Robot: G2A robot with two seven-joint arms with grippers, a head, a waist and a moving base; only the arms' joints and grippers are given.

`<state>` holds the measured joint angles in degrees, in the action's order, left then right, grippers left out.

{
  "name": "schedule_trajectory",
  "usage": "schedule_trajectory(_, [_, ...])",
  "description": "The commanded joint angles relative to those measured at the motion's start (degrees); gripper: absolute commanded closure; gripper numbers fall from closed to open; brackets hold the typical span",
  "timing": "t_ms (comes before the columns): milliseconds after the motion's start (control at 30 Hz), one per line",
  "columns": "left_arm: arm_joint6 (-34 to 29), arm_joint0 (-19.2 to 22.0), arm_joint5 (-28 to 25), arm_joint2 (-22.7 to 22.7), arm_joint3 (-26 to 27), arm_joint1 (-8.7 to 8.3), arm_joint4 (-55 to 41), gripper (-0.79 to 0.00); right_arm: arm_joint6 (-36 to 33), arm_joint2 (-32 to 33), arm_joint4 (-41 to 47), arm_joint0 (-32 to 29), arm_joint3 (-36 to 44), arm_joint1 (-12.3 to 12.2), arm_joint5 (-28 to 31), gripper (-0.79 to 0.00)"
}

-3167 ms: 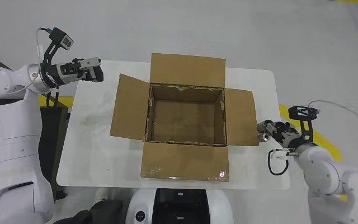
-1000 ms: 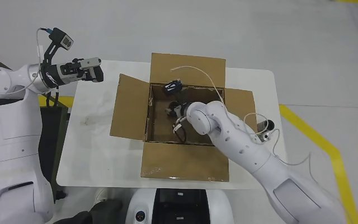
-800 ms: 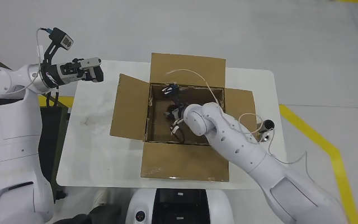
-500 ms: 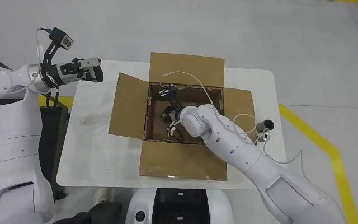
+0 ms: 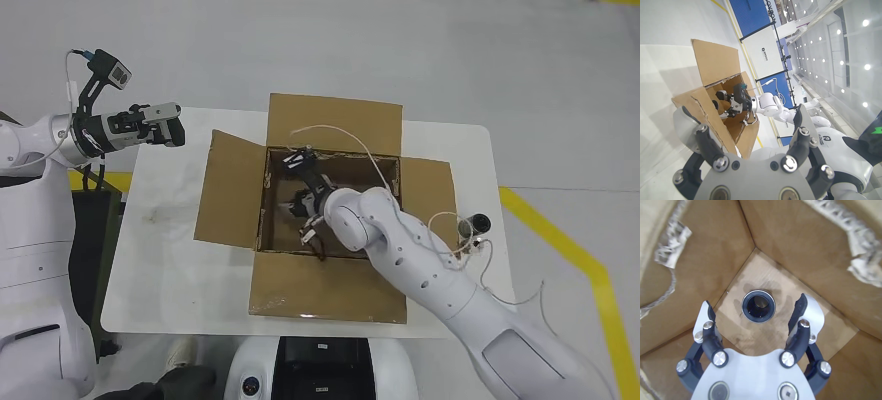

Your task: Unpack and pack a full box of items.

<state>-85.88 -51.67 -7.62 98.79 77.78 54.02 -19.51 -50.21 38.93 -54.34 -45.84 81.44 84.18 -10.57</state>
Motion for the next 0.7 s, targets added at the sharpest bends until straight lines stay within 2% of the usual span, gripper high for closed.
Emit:
schedule_trajectory(0, [0.00,0.00,0.00,0.00,0.00,0.00,0.00,-0.785,-0.52,1.49,-1.09,-0.97,2.37,-0.51,-0.06,-0.760])
schedule_trajectory(333, [0.00,0.00,0.00,0.00,0.00,0.00,0.00,-0.785,-4.00,9.48,-6.36,-8.29,15.84,-3.36,2.40,-0.723])
schedule_trajectory(667, [0.00,0.00,0.00,0.00,0.00,0.00,0.00,-0.785,-6.87,17.27,-9.41,-15.60,27.33,-5.56,5.95,-0.739])
